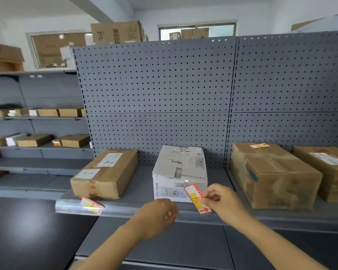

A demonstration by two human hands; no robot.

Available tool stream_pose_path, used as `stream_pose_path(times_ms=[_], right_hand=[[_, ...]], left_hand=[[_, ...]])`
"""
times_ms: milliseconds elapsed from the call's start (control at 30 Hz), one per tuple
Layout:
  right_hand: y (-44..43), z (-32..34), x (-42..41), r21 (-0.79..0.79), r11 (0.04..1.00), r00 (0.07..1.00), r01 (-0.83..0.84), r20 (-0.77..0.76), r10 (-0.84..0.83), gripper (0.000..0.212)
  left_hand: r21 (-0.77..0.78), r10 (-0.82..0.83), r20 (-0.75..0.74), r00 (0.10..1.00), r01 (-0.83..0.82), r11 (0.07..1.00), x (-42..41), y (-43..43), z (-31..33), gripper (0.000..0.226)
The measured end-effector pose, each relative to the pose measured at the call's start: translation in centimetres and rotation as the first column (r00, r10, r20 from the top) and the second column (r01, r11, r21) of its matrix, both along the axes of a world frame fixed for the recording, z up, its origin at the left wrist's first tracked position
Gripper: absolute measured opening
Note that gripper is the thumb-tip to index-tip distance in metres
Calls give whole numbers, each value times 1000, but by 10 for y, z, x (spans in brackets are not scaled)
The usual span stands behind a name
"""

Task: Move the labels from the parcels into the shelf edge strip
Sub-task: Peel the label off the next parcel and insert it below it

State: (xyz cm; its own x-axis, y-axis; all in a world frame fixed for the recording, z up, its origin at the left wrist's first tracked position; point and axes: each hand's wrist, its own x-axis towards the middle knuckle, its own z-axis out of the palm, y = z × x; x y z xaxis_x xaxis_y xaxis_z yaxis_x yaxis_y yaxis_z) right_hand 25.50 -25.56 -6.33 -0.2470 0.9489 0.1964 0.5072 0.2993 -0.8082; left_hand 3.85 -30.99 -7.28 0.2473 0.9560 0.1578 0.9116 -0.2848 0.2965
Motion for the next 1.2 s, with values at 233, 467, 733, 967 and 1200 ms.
stream_pose_path(times_ms=[233,467,733,967,1200], right_hand=[[20,-24,-33,-1,999,993,46,104,-46,23],[35,-42,-54,-4,995,984,100,150,-98,26],[45,-58,-60,16,994,982,106,152,-107,27],[55,-63,-63,11,997,992,72,102,-73,18],[60,-71,-60,20,999,994,27,107,-29,19]], left_hand=[[-74,-62,-114,992,54,996,-22,36,-35,25],[-77,-173,-271,947,158,984,-36,72,-73,38],[79,-217,-154,964,231,970,-38,81,-85,57],[85,-145,-201,969,165,983,-27,82,-92,46],[15,-138,-232,963,146,989,-27,72,-99,35]])
